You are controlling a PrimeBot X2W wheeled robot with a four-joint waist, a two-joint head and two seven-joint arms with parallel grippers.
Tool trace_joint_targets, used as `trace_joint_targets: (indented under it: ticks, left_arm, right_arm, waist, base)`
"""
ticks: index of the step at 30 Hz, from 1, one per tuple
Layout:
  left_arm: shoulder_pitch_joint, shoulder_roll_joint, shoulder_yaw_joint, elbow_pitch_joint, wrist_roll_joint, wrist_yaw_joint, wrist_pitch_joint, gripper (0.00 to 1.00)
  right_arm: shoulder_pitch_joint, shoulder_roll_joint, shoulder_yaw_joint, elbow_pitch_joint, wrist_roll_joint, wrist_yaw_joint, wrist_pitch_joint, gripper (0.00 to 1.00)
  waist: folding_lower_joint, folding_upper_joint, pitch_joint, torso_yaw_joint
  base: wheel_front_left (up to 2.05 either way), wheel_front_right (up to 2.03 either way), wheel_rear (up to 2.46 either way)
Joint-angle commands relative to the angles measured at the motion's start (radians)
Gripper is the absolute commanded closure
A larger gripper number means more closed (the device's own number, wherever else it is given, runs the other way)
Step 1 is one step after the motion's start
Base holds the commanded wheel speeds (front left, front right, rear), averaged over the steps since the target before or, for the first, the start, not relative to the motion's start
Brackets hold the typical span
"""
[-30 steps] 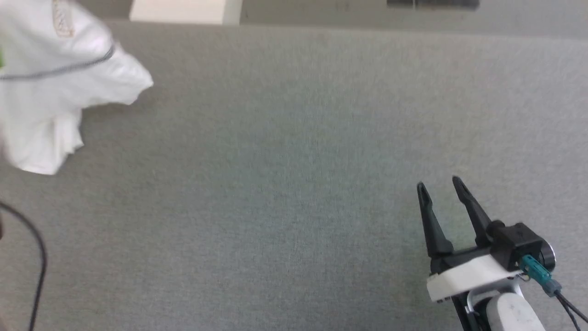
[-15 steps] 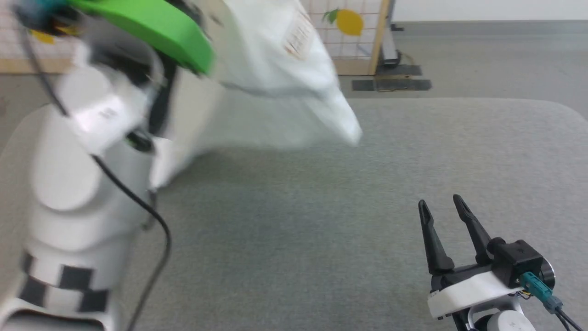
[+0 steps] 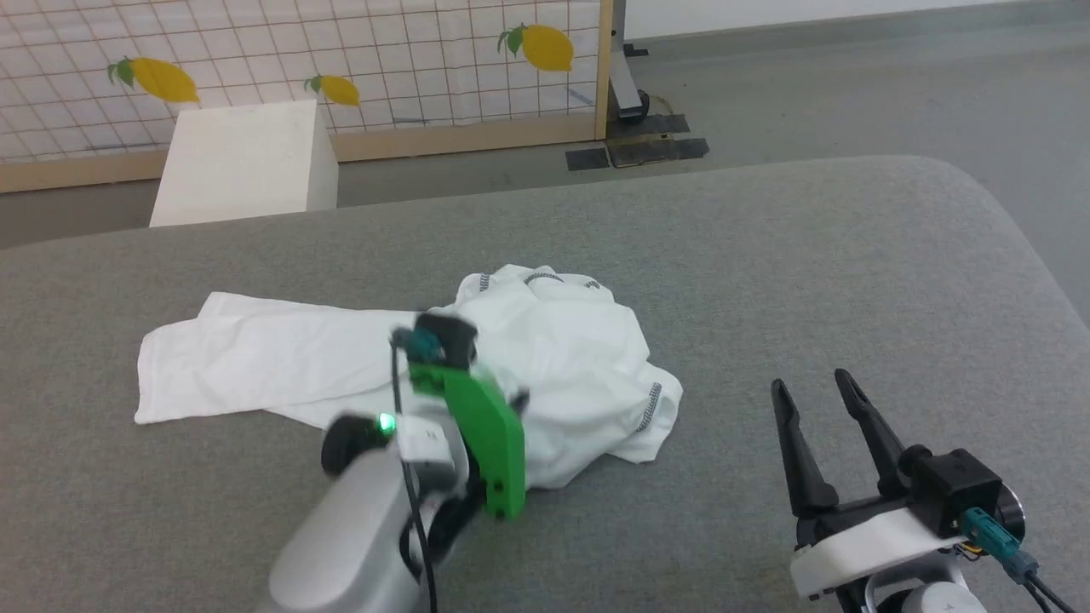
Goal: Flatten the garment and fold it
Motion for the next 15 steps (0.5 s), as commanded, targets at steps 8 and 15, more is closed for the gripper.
trace_joint_targets:
  ticks: [8,15]
  left_arm:
    - [0.111,-0.002,-0.048,0.039,-0.027,0.024,0.089,0.00]
    - [0.178,0.017,0.034,-0.084,-0.001,0.084,-0.127,0.00]
  right_arm:
    - [0.016,0.000,0.004,-0.011,-0.010,-0.002,0.028,0.00]
    - [0.004,0.000,0.033,-0.026,-0.025,-0.002,0.043,0.00]
  waist:
    - [0.0001,0.0000,0.002,0.016]
    - [0.0001,0.0000,-0.007,0.063]
  base:
    - [0.00,0.00,0.00]
    - [0.00,0.00,0.00]
